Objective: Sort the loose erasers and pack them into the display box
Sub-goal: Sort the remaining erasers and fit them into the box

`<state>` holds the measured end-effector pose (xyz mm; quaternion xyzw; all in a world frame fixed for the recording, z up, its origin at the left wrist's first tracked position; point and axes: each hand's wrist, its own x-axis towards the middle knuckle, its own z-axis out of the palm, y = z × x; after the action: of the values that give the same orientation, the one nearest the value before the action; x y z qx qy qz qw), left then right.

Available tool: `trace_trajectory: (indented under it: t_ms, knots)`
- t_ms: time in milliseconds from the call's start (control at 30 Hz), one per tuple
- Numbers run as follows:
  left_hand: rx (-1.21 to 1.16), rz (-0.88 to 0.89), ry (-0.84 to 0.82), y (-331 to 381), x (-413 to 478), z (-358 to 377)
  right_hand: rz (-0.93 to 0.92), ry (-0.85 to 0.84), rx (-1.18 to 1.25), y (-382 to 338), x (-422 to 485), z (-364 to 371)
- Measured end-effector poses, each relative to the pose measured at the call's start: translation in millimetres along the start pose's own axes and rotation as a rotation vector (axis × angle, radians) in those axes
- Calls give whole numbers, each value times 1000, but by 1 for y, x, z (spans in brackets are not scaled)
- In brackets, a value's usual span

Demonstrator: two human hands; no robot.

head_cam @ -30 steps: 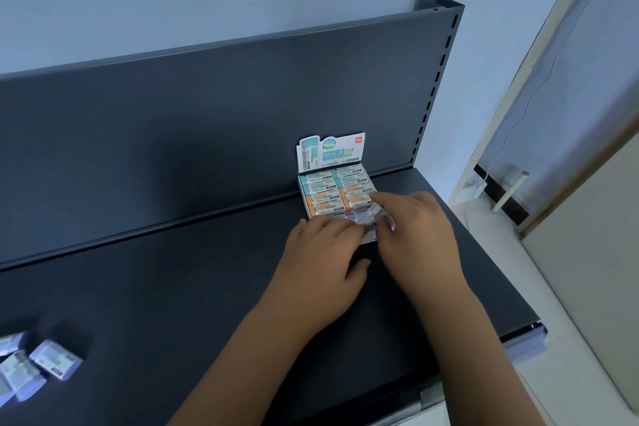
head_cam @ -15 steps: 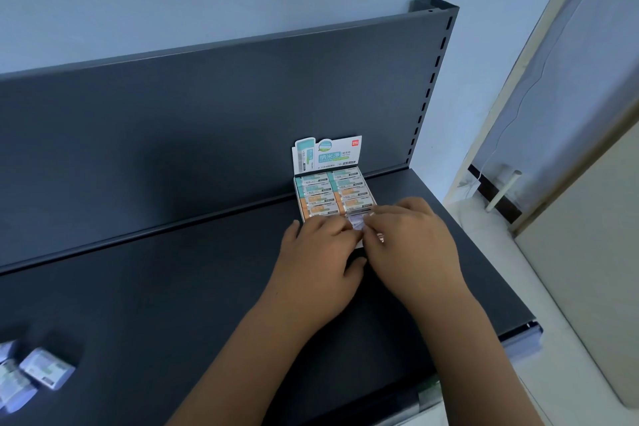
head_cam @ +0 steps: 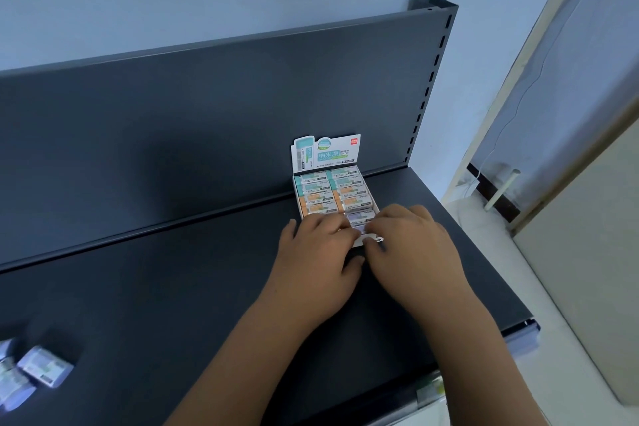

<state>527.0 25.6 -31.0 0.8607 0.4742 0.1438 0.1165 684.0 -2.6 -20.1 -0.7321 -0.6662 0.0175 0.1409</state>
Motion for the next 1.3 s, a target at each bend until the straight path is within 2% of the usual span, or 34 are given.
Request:
trace_trajectory:
  t_ms: [267,400,833,1033,1300]
  knots:
    - [-3,-89,43,-17,-5,-12,55,-36,-6,-9,-4,-10]
    - [-4,-102,78,-35,-4,-18,42,-23,78,-11,0,-4]
    - [-99,-89,126,-26,-9,-8,0,78,295,9,12,11]
    - [-133,-98,174,-25,-11,-9,8,87,308,8,13,16]
    - [-64,-127,205,-19,-11,-4,11,97,328,8,10,18]
